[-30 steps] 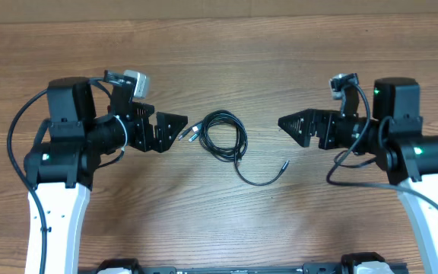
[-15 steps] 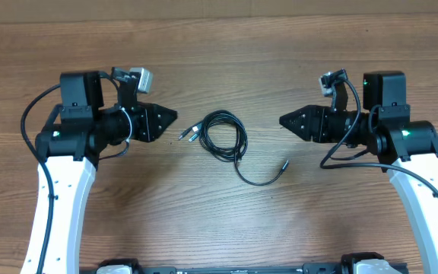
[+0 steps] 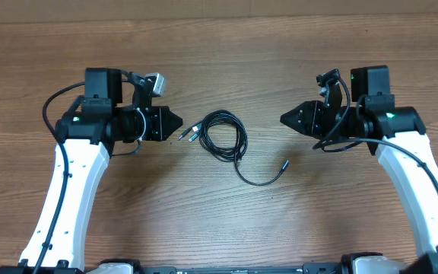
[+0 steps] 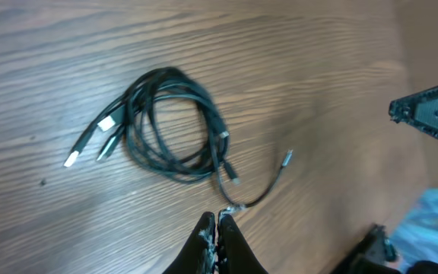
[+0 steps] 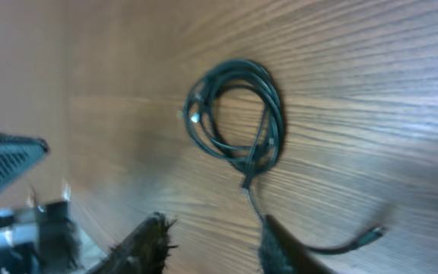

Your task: Untangle cables

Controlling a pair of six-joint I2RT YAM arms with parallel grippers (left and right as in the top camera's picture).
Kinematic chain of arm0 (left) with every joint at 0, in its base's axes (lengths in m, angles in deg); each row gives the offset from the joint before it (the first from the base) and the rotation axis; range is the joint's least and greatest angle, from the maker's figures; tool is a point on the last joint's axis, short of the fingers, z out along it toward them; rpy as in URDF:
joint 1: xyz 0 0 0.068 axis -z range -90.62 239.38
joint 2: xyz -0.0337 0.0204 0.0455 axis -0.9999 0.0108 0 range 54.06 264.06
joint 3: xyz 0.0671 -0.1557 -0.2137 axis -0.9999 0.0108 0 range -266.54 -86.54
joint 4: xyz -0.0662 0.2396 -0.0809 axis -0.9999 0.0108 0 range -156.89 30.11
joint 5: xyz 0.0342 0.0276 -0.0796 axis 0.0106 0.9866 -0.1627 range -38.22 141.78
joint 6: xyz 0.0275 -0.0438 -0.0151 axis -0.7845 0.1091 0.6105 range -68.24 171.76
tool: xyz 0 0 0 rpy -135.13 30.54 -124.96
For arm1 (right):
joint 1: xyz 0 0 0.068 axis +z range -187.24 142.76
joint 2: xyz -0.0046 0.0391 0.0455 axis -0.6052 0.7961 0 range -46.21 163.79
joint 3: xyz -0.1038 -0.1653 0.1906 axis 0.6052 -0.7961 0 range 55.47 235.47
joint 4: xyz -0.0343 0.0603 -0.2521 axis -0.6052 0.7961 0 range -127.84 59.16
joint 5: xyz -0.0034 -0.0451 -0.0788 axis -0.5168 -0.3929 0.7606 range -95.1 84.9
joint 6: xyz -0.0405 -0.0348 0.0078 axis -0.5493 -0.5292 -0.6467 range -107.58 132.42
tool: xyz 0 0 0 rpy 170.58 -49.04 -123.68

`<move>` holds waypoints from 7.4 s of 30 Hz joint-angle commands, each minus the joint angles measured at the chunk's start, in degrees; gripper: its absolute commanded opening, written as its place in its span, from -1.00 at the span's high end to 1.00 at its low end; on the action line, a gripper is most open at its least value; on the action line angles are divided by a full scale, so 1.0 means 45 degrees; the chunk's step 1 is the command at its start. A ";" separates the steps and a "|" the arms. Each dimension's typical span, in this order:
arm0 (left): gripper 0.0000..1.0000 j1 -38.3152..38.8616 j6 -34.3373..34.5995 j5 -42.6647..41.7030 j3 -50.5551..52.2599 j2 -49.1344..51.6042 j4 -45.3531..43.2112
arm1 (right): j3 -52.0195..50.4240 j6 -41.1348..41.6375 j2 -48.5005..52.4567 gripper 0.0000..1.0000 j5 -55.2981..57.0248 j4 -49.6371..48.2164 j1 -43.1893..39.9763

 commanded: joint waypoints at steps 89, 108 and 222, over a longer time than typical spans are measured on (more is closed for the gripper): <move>-0.74 0.3648 0.3842 0.7558 -0.0306 0.5858 -0.1506 | -0.3317 0.7917 0.3468 -1.00 0.7295 -0.7159 0.2467; -0.48 0.3633 0.3837 0.7470 -0.0316 0.7121 -0.1613 | -0.3317 0.7917 0.3468 -1.00 0.7295 -0.7159 0.2467; -0.12 0.4240 0.3653 0.6713 -0.3351 0.7077 0.0845 | -0.3317 0.7917 0.3468 -1.00 0.7295 -0.7189 0.2467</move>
